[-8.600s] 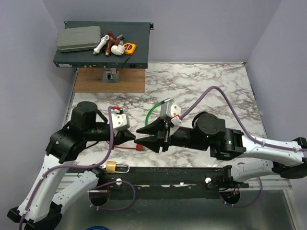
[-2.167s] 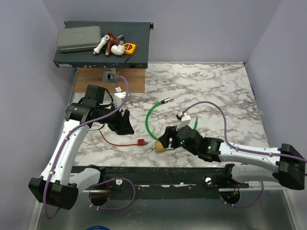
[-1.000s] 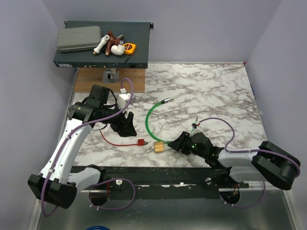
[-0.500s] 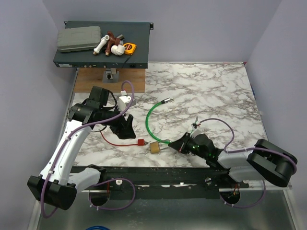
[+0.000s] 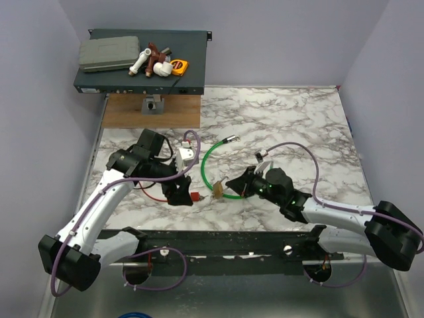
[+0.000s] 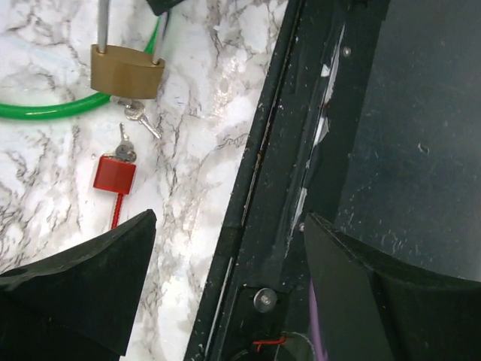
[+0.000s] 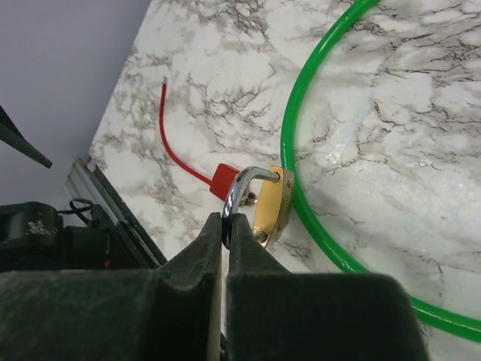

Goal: Unlock with the key
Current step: Pick up the lock from the center of the board.

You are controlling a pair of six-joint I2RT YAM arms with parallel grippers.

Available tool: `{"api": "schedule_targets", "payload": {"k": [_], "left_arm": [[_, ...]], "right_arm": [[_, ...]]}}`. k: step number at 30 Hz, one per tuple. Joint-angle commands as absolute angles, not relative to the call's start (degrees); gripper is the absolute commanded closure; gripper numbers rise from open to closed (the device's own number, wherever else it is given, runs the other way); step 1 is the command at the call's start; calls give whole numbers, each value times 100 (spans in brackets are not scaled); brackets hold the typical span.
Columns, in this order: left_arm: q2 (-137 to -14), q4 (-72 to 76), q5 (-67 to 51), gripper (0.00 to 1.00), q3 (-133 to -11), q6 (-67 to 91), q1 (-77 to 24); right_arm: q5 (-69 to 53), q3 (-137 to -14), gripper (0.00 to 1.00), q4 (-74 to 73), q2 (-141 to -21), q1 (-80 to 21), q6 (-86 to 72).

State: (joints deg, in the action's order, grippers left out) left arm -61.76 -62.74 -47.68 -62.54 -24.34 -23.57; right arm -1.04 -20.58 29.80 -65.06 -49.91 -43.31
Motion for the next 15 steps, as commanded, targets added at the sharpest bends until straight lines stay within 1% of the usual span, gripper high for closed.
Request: {"api": "schedule_targets", "payload": {"k": [1, 6, 8, 11, 13, 15], "left_arm": [[-6191, -5651, -5065, 21, -5816, -3269, -2513], [-6540, -5295, -4751, 21, -5932, -3577, -2522], [-6570, -5166, -4845, 21, -5992, -3817, -2526], [-6442, -5019, -4981, 18, -6007, -4214, -2565], [-6251, -5167, -5154, 16, -6058, -4793, -2588], [-6213, -5631, -5244, 15, -6262, -5419, -2618]], "right_arm": [[-437, -2454, 99, 2657, -6721, -4991, -3650], [-657, -2818, 99, 2333, -6729, -4997, -3376], [-802, -3025, 99, 2096, -6652, -4992, -3242], [-1034, -3401, 99, 1697, -6544, -4992, -3048], [-1194, -3638, 100, 1370, -6481, -4992, -2929], [-1380, -3867, 99, 1117, -6411, -4998, -2817]]}}
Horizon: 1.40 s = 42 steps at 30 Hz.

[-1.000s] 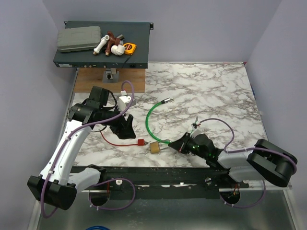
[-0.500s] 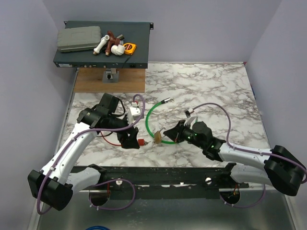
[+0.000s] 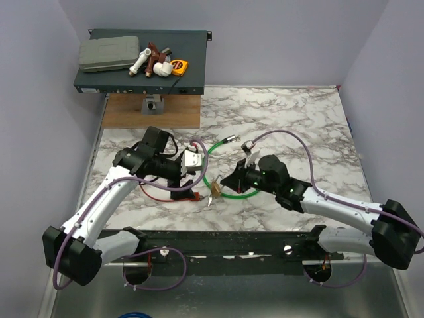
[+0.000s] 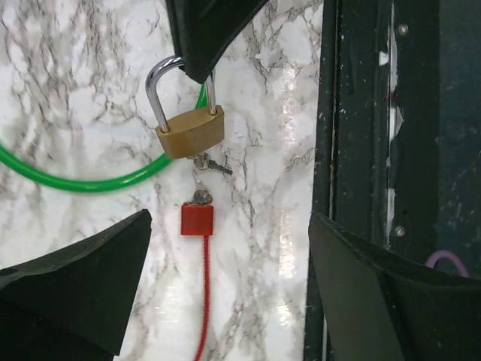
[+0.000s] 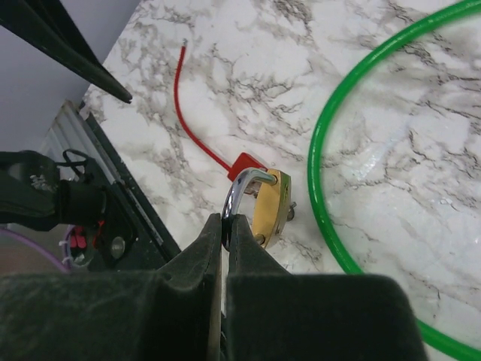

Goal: Unlock with the key
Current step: Pick up the lock from the center of the board.

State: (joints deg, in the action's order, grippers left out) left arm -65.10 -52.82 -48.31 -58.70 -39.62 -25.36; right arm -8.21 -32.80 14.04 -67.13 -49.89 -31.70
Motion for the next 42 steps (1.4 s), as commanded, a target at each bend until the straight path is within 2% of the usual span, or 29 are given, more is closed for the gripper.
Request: {"api": "schedule_targets", "payload": {"k": [1, 3, 9, 19, 32, 37, 42], "left_arm": [[-6231, -5756, -5257, 10, -6355, -5546, -2619], [-6132, -5999, -5396, 5, -6432, -5853, -2631], [-6029, -6297, -5438, 4, -6603, -6146, -2998], [-6314, -6219, -6145, 5, -7091, -4802, -3245], [-6468, -5794, -5797, 7, -6891, -4274, -3542], [-6528, -5818, -5938, 25, -6891, -4157, -3563], [-6535, -5732, -5862, 49, -6965, -4013, -3564]], "right_arm": [[-1481, -4006, 99, 996, -6377, -4995, -2769], [-1780, -4264, 99, 705, -6338, -4993, -2609], [-2666, -5118, 99, -331, -6343, -4995, -1980], [-3358, -6130, 99, -1340, -6396, -5067, -1316], [-3884, -7111, 99, -1980, -6754, -5205, -850], [-3918, -7314, 99, -2013, -6768, -5243, -788], [-3981, -7497, 99, -2103, -6868, -5269, -723]]}}
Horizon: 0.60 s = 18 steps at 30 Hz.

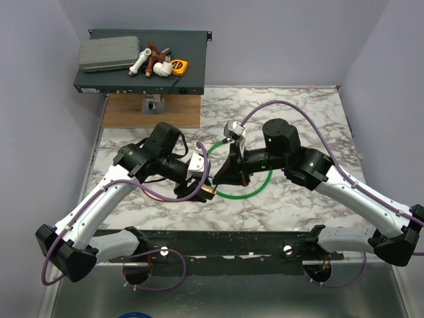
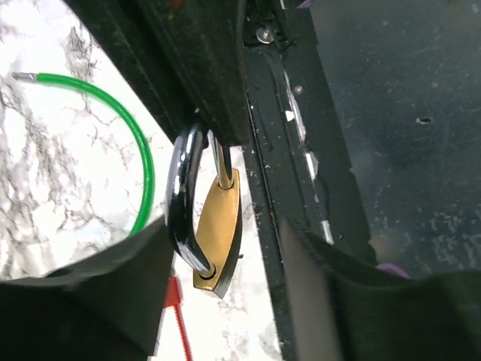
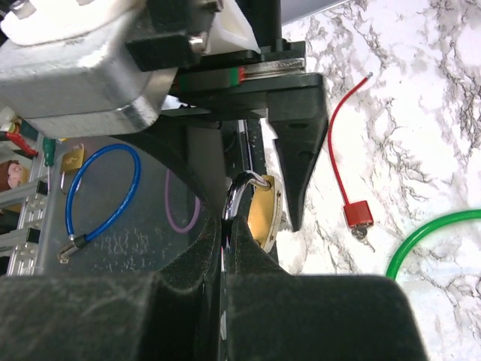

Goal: Unlock with the key
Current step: Pick up the lock from the center of the board.

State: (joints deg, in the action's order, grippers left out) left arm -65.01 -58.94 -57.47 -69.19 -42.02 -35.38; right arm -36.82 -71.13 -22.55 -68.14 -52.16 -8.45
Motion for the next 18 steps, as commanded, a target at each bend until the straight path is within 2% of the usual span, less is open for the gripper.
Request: {"api": "schedule_targets", "payload": {"k": [1, 4, 8, 9, 15, 18], "left_arm": [[-6539, -5734, -5879, 56, -6981, -3999, -3568], [-6530, -5613, -5889, 80, -6966, -3854, -3573], [-6509, -5547, -5975, 98, -7012, -3656, -3611], [-6498, -5544, -5990, 100, -7026, -3590, -3627], [-6360, -5502, -6038, 100, -7146, -3093, -3676], [-6265, -5233, -6144, 100, -7335, -2343, -3672]], "right_arm": [[-3982, -7526, 99, -2117, -6889, -5282, -706], [-3973, -7656, 99, -2168, -6934, -5299, -652], [-3956, -7810, 99, -2202, -6970, -5328, -613], [-3947, -7829, 99, -2190, -6964, -5338, -606], [-3744, -7948, 98, -2032, -6888, -5341, -628], [-3435, -8022, 84, -1964, -6759, -5343, -627]]}}
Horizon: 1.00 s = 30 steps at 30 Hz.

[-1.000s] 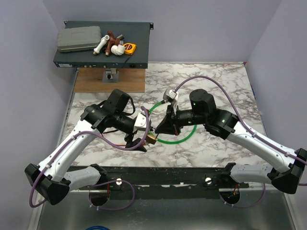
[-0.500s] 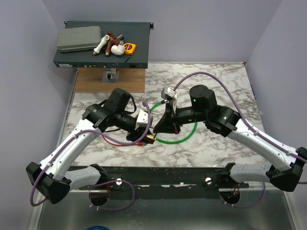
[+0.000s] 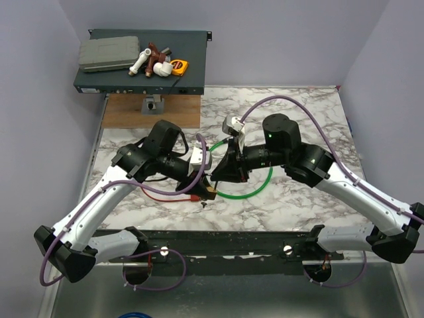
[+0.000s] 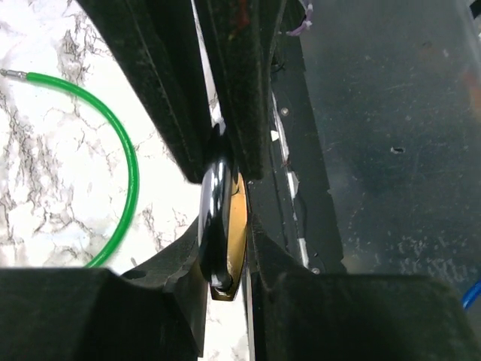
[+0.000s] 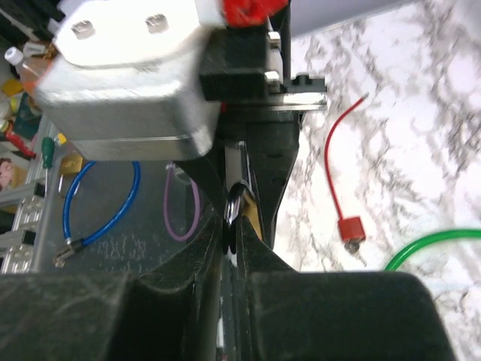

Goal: Unlock with the key
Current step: Pick up the lock from the center of the board.

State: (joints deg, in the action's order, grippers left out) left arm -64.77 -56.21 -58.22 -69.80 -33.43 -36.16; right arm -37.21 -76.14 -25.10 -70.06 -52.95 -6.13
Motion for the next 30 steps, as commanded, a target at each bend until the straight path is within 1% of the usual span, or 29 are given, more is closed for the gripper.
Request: {"api": "schedule_targets", "payload": {"k": [1, 2, 5, 6, 8, 11, 14, 17, 19, 24, 30], "left_arm": [[-6206, -5035, -6203, 100, -7379, -2062, -3661], [-6147, -4764, -6289, 100, -7391, -1658, -3645], [-5983, -3714, -6547, 100, -7314, -345, -3492], [-5961, -3347, -6635, 100, -7299, 162, -3398], [-5907, -2670, -6809, 100, -7245, 1004, -3175], [-5888, -1778, -6944, 100, -7294, 2132, -2801], [-5918, -550, -6999, 100, -7402, 3471, -2420], [-6047, -175, -7020, 100, -7872, 3957, -2245], [-6073, 283, -7013, 100, -8070, 4376, -2158], [-5821, 676, -6646, 100, -8120, 4747, -2118], [-5424, 1015, -6748, 100, -7571, 5065, -2018]], "right_arm": [[-3380, -8044, 84, -1952, -6704, -5336, -586], [-3278, -8059, 80, -1947, -6654, -5339, -575], [-2907, -8001, 56, -1836, -6401, -5343, -576], [-2699, -7970, 53, -1799, -6267, -5338, -567], [-2375, -7889, 52, -1703, -5990, -5335, -542], [-1985, -7668, 45, -1479, -5580, -5340, -510], [-1718, -7231, 43, -1137, -5169, -5340, -642], [-1754, -6721, 42, -641, -4910, -5336, -876], [-1795, -6531, 42, -399, -4963, -5342, -1027], [-2111, -6260, 42, 552, -5246, -5341, -1400], [-2662, -6383, 43, 1215, -5734, -5341, -1744]]}}
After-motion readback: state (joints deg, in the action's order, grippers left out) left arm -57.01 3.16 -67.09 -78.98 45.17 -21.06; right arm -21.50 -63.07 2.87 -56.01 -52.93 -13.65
